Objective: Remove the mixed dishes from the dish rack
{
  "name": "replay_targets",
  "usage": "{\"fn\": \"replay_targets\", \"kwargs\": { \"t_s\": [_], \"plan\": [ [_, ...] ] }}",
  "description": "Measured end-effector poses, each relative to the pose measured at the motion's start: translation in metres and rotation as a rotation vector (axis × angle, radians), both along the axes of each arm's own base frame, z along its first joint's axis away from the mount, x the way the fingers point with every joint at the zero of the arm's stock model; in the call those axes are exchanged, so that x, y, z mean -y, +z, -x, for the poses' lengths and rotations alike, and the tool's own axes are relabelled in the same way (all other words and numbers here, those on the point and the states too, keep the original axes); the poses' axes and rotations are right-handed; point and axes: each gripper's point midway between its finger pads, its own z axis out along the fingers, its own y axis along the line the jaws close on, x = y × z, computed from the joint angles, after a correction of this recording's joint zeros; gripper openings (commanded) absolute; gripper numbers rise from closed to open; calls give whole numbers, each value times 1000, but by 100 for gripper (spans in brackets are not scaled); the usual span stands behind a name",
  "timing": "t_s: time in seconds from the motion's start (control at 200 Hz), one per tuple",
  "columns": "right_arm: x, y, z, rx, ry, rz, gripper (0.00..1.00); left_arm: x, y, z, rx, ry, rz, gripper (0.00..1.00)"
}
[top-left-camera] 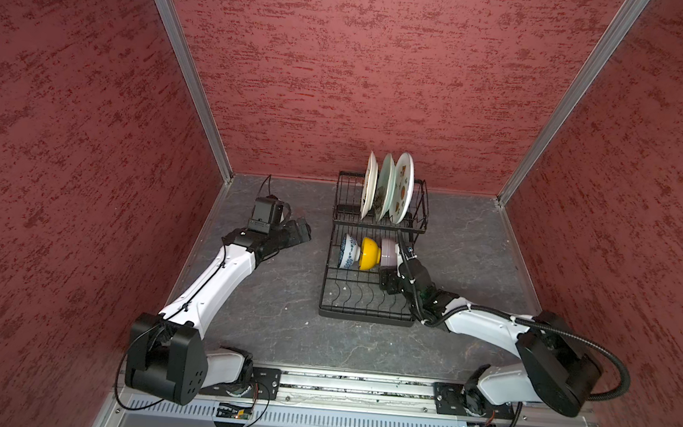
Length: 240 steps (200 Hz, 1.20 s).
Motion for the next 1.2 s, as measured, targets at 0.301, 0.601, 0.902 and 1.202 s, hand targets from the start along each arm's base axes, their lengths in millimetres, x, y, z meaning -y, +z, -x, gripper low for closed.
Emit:
{"fn": "replay_targets", "kwargs": {
  "t_s": [0.301,0.601,0.902,1.202],
  "plan": [
    [-2,0,-9,6,1,19,87,5,-4,2,-7,-20,19,100],
    [6,-1,-19,2,-10,23,84,9,-3,0,2,-35,35,100],
    [6,-2,-20,-9,5,7,84,11,-5,-2,18,-42,45,100],
    [5,-1,-21,-14,9,1,81,19,-2,-4,26,-63,91,100]
  ]
}}
